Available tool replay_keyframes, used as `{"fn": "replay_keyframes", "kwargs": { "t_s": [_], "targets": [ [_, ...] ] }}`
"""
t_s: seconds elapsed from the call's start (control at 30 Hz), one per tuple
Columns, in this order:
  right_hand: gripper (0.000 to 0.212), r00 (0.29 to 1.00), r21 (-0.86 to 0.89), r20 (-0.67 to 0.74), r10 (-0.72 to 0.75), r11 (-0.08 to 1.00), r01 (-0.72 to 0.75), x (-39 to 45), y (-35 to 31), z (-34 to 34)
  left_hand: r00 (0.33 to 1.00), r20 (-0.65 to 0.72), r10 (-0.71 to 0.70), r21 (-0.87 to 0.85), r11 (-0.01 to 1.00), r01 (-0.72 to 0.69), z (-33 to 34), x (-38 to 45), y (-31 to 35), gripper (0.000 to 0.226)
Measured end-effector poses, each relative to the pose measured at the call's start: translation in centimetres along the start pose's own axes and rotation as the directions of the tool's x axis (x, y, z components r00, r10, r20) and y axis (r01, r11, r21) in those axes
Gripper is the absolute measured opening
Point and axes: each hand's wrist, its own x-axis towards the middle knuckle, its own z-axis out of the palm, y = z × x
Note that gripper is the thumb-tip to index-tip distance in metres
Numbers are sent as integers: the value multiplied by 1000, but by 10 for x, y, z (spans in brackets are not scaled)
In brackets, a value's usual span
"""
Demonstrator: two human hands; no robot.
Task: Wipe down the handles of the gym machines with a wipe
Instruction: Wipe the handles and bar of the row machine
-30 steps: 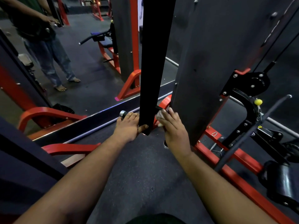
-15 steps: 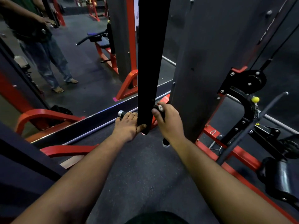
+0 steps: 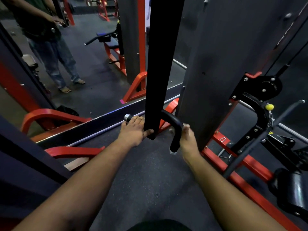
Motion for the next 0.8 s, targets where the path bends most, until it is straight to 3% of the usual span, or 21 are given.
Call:
{"fn": "replay_keyframes", "kwargs": {
  "t_s": [0.1, 0.17, 0.2, 0.27, 0.3, 0.33, 0.4, 0.57, 0.67, 0.8],
  "targets": [
    [46, 969, -177, -26, -245, 955, 236, 4, -37, 11, 1000, -1, 1, 2, 1000, -1, 0, 2, 2, 82],
    [30, 910, -413, -44, -412, 837, 359, 5, -43, 23, 1000, -5, -2, 14, 1000, 2, 0, 3, 2, 81],
    [32, 871, -551, 6, -492, 725, 413, 6, -43, 27, 1000, -6, -3, 18, 1000, 3, -1, 3, 2, 81],
    [48, 763, -769, 242, -599, 361, 527, 8, -34, 29, 1000, -12, -4, 23, 1000, 5, -1, 3, 3, 80],
    [58, 721, -796, 347, -599, 219, 565, 8, -29, 28, 1000, -12, -6, 22, 1000, 7, -1, 3, 3, 79],
    [63, 693, -787, 402, -598, 161, 595, 10, -27, 24, 1000, -9, -7, 18, 1000, 7, -1, 3, 3, 80],
    [65, 655, -748, 424, -625, 166, 643, 12, -23, 11, 1000, 3, -2, 8, 1000, 2, -2, 3, 2, 81],
    [54, 623, -603, 341, -704, 345, 719, -1, 12, -16, 1000, -14, -5, -50, 999, 4, 0, 3, 1, 81],
    [67, 717, -623, 266, -644, 453, 638, -22, 42, -24, 1000, -9, 1, -84, 996, -2, 0, 5, 2, 80],
    [84, 884, -618, 144, -445, 657, 431, -51, 77, -27, 1000, 0, 5, -89, 996, -5, 0, 7, 1, 81]
  ]
}}
